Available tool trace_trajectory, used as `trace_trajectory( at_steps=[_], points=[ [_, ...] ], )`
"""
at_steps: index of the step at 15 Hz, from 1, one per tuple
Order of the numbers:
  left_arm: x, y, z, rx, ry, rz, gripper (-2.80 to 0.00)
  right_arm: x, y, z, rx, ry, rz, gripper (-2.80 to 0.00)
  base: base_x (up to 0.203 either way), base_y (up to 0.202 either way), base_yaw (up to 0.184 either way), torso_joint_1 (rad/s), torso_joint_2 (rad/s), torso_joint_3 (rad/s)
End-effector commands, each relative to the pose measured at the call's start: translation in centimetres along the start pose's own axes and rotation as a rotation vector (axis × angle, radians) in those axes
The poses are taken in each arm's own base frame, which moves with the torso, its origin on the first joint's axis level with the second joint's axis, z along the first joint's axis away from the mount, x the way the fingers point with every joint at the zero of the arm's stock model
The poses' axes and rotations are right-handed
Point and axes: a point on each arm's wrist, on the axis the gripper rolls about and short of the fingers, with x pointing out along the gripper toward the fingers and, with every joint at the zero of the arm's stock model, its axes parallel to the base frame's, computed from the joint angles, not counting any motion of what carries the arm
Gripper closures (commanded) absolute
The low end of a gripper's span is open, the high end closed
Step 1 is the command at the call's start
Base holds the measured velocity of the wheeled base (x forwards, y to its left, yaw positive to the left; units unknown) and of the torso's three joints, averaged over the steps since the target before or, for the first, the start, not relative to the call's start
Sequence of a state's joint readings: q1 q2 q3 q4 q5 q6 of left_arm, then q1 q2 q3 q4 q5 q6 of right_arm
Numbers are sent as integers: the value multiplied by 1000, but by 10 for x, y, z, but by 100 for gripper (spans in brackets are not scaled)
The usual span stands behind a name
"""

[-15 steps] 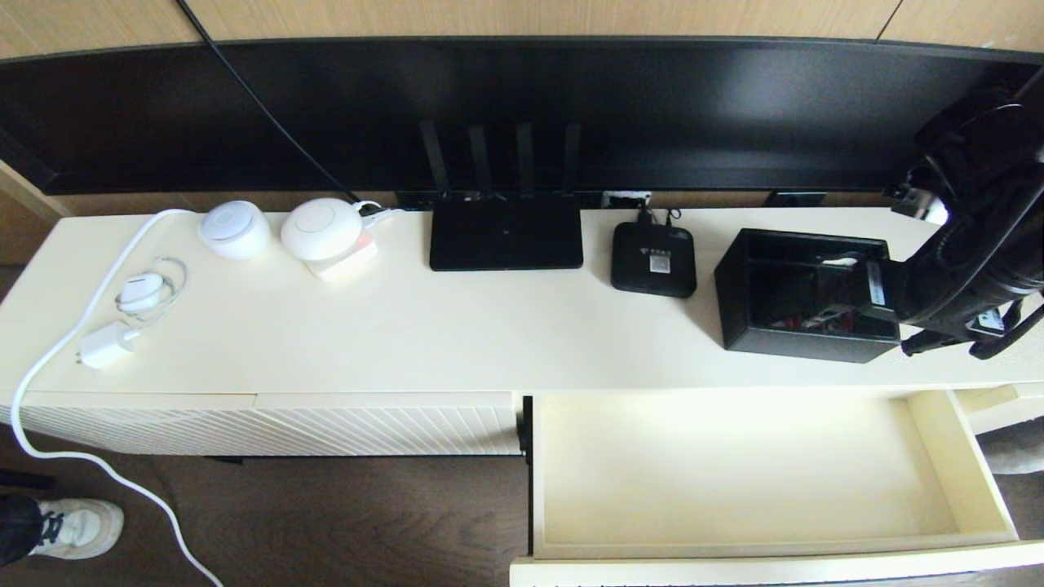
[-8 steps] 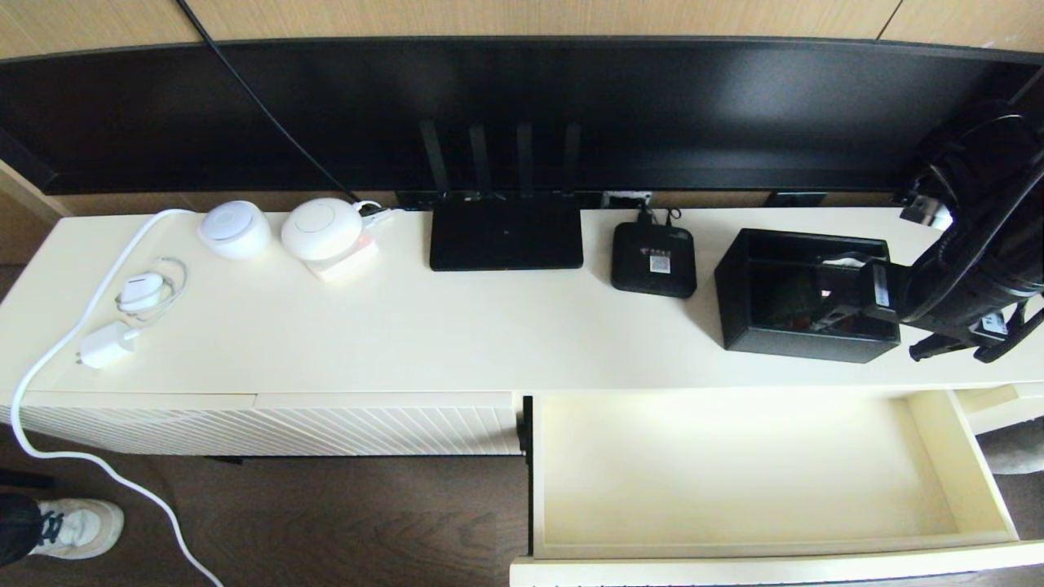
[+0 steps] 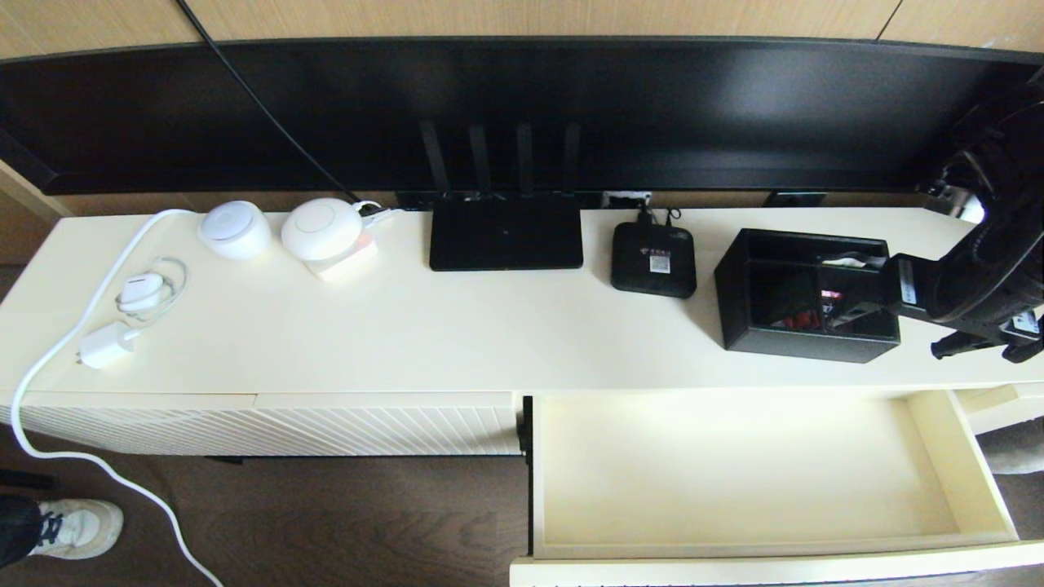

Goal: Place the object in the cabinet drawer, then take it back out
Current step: Put the storage box in the drawer

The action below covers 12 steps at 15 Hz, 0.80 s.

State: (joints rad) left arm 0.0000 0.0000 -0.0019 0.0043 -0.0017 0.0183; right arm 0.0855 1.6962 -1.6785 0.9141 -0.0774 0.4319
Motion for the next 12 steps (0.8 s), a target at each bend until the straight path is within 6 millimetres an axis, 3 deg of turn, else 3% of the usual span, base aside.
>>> trace_trajectory(
  at_steps=[1, 6, 12],
  points=[
    [0, 0, 0, 0, 2, 0, 0, -3, -2, -3, 3, 1, -4, -280, 0, 0, 0, 0, 0, 0],
    [0, 0, 0, 0, 2, 0, 0, 20, -3, -2, 22, 62, -25, -280, 0, 0, 0, 0, 0, 0],
    [0, 0, 0, 0, 2, 0, 0, 14, 0, 7, 52, 48, 54, -280, 0, 0, 0, 0, 0, 0]
  ],
)
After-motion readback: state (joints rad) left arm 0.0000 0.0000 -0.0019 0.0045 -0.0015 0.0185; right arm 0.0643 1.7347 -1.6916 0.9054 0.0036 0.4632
